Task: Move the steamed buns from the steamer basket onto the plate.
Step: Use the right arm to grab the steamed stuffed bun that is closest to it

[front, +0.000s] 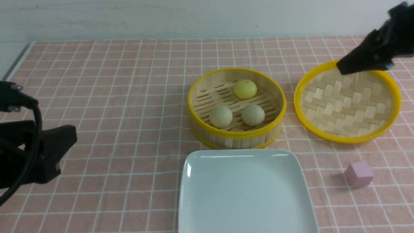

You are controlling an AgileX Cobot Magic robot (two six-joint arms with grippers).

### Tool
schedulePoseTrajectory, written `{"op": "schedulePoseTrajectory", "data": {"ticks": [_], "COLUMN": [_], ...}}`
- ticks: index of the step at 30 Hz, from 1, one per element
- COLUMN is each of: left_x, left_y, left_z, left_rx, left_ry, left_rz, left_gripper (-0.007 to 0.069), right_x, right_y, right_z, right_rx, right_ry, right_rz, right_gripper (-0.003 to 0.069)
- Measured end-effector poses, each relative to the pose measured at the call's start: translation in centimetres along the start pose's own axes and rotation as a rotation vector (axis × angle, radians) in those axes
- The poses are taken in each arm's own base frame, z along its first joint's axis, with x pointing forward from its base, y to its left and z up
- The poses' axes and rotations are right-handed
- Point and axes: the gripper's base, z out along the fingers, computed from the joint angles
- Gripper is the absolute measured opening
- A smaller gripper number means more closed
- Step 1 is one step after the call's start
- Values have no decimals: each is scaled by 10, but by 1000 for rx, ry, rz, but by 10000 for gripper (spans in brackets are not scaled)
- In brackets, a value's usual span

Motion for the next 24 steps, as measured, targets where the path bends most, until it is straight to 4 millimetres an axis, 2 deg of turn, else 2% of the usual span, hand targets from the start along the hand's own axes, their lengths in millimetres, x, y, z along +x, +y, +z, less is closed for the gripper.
{"op": "schedulePoseTrajectory", "data": {"ticks": [3, 6, 11, 16, 24], "left_x": [-1, -1, 0, 0, 0], "left_y": [-1, -1, 0, 0, 0], "left_z": [6, 11, 16, 18, 19], "left_rx": [24, 42, 48, 48, 47], "left_ry": [3, 10, 23, 29, 30], "left_rz": [-9, -28, -48, -46, -30], "left_gripper": [543, 543, 543, 543, 543], "right_x": [-15, -30, -48, -52, -46], "right_y": [-11, -12, -8, 0, -1], "right_z": [42, 87, 141, 169, 183], "right_rx": [-23, -64, -78, -65, -66], "right_ry": [102, 150, 189, 247, 283], "right_rz": [-60, -85, -133, -179, -156], "right_gripper": [422, 422, 422, 422, 422]}}
